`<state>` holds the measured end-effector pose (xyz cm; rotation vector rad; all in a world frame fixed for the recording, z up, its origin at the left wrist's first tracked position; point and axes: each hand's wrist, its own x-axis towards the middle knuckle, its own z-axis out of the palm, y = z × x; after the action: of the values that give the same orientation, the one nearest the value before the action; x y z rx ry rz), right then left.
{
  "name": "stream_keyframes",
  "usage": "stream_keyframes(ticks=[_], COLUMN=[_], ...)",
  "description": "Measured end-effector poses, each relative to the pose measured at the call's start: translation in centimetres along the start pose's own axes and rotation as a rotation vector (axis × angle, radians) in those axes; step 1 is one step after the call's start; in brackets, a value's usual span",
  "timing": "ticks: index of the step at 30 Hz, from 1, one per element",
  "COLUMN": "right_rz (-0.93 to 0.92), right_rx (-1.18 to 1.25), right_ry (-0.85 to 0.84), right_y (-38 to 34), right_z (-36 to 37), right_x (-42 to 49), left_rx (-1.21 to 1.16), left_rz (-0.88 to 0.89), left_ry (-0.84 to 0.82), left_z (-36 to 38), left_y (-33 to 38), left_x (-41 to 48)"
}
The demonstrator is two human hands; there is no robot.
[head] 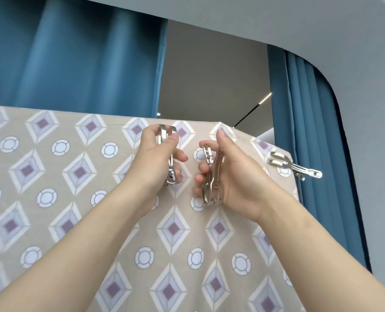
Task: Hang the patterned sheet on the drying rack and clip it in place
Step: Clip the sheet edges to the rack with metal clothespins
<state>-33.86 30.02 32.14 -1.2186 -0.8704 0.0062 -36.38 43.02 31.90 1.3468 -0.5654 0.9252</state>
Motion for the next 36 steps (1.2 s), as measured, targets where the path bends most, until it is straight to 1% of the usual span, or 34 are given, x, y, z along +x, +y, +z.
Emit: stream_keyframes(ticks=[2,7,9,11,13,17,19,23,28,31,36], right_rz=[-0.001,-0.019,-0.039,-0.04,-0.013,0.036,0.049,0.084,0.122,0.109,0.022], right_rx=[0.025,0.099,0.143,0.229,0.289,0.329,0.341,0.337,0.357,0.337,0.251], right_ry=[-0.019,-0.058,-0.075,-0.117,-0.169,-0.243,-0.272,-0.29,-0.287,-0.327,-0.456], right_y=[1.1,4.1,5.2,6.3,7.8,10.3,11.5,14.6,17.2,17.9,18.8], right_z=[0.3,0.9,2.0,4.3,7.4,14.2,17.7,26.0,35.6,40.6,48.3], right_x=[0.3,1.3,1.9,2.4,2.6,3.1,3.2,4.5,6.5,8.2,11.0], left_rx=[0.011,0.065,0.077,0.151,0.226,0.304,0.355,0.496,0.549,0.585,0.677], left_rz=[-0.009,-0.029,-0.068,-0.093,-0.115,-0.135,-0.152,-0.187,-0.209,-0.203,-0.173], left_ry=[0.021,0.146,0.189,0.22,0.25,0.315,0.32,0.293,0.354,0.389,0.479], left_z=[-1.0,-4.7,-6.4,-8.8,-12.1,-19.7,-23.7,-32.5,-41.5,-45.7,-52.6], left_y=[-0.4,-1.6,-1.7,-1.7,-1.2,0.9,1.5,3.4,6.3,7.7,10.2], left_x=[-0.4,-1.1,-1.7,-2.4,-3.3,-4.8,-5.8,-6.9,-6.9,-6.9,-6.9])
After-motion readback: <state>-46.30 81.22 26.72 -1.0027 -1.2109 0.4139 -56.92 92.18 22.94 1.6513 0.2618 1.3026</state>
